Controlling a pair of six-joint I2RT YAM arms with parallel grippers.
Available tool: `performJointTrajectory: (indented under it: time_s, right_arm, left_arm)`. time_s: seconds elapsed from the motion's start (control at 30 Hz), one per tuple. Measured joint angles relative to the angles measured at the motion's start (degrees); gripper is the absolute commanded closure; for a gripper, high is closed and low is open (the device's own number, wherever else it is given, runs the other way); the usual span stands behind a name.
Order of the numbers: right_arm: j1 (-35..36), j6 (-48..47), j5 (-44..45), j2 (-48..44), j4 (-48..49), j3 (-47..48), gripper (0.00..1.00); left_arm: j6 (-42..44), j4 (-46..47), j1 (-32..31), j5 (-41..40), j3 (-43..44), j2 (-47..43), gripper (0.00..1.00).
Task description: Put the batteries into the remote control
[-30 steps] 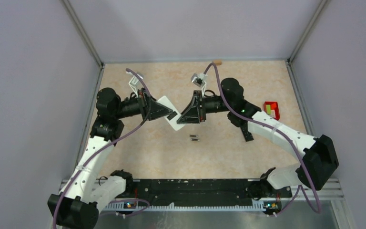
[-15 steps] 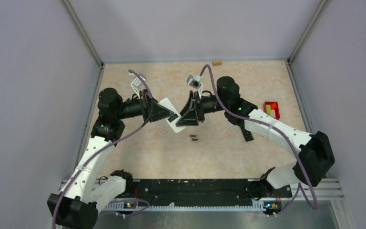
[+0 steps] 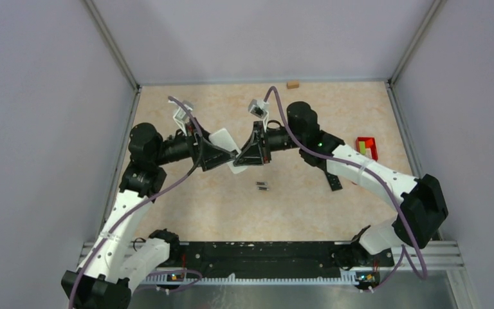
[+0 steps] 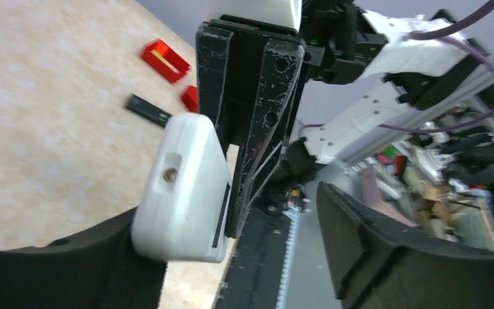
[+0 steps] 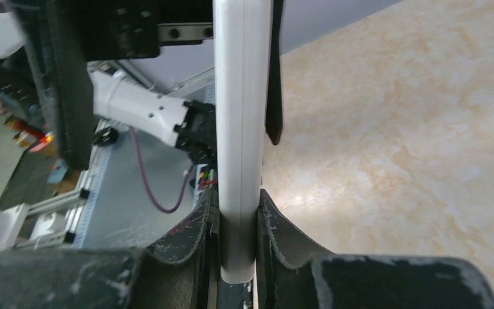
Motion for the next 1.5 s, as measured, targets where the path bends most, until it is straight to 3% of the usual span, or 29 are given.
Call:
performJointTrajectory:
  time_s: [0.03,0.23,0.4,0.57,0.83,1.17,1.5]
  right_arm:
    - [0.00,-0.07,2.08,-0.02,-0.11,-0.02,1.00]
    - [-1.31,0.55,15.82,-3.15,-1.18,-1.25,1.00]
    - [-4.61,0.20,36.83,-3.69,-9.35,0.33,1.00]
    - [-4.87,-0.81,60.02,7.21,-21.42,10.25,1.00]
    - [-5.31,-4.31,86.16,27.26,-35.01,20.55,1.00]
    - [-7.08,-11.30,98.60,33.66,-37.81,20.61,1.00]
    - [-7.19,-15.65,100.04,39.85,-37.03,20.70,1.00]
  left_arm:
    - [0.39,-0.39,-0.09,-1.11,0.00,-0.61,0.02]
    - [2.99,-5.22,-0.26,-13.05,0.00,-3.04,0.01]
    - [3.76,-10.75,-0.37,-30.62,-0.44,-3.63,0.01]
    - [3.76,-13.00,-0.35,-39.54,-2.27,-3.61,0.01]
    - [4.11,-13.88,-0.35,-42.95,-2.47,-2.80,0.01]
    - [5.33,-13.73,-0.35,-40.35,-2.47,-1.01,0.01]
    - [5.97,-13.92,-0.35,-38.75,-2.47,-0.20,0.01]
